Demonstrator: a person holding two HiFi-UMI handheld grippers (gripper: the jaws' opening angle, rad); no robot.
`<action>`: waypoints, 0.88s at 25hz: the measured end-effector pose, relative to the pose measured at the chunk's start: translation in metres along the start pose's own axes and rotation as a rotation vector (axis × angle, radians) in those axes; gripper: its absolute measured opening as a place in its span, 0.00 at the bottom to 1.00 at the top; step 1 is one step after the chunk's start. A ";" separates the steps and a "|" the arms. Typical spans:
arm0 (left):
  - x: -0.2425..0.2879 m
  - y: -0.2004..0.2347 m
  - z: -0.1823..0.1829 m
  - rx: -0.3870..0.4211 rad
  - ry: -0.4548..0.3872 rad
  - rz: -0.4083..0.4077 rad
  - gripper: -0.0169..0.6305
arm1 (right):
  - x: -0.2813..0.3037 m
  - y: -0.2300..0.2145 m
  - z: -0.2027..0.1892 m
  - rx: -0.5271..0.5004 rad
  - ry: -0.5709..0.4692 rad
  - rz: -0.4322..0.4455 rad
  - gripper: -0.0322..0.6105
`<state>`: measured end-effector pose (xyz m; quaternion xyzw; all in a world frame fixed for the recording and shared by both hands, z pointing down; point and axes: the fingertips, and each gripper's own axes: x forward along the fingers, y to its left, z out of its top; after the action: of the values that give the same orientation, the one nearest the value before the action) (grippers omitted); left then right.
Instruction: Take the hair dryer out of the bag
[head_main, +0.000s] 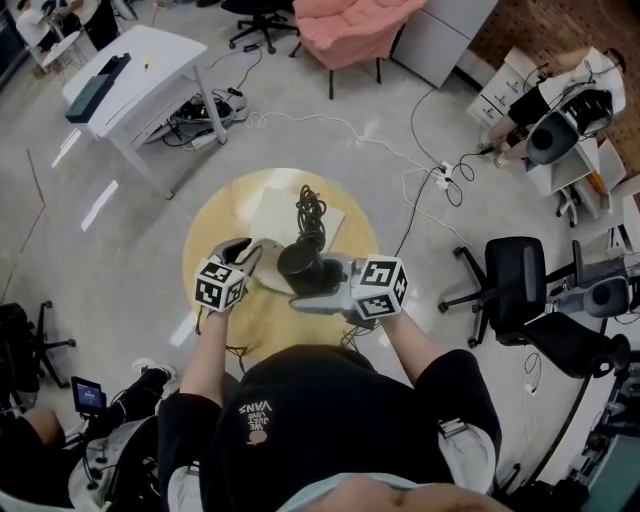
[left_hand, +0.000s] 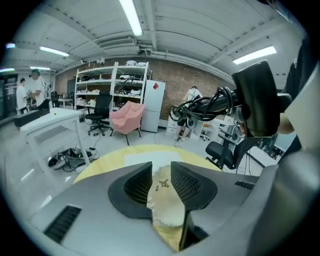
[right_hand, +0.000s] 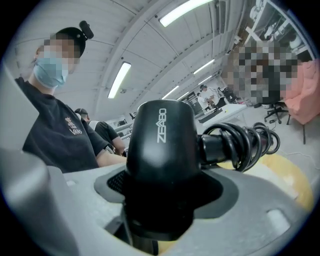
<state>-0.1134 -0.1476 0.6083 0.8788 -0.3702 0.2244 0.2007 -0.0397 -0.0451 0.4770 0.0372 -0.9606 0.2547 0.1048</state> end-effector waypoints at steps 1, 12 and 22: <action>-0.005 0.000 0.004 0.015 -0.023 0.009 0.22 | 0.000 0.001 0.003 0.007 -0.020 -0.003 0.60; -0.057 -0.020 0.027 0.003 -0.201 -0.010 0.20 | -0.003 0.012 0.020 0.056 -0.163 -0.019 0.60; -0.082 -0.038 0.032 0.019 -0.269 0.002 0.07 | -0.002 0.022 0.021 0.080 -0.203 -0.028 0.60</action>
<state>-0.1287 -0.0931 0.5304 0.9025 -0.3922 0.1084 0.1407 -0.0443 -0.0364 0.4487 0.0805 -0.9547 0.2863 0.0089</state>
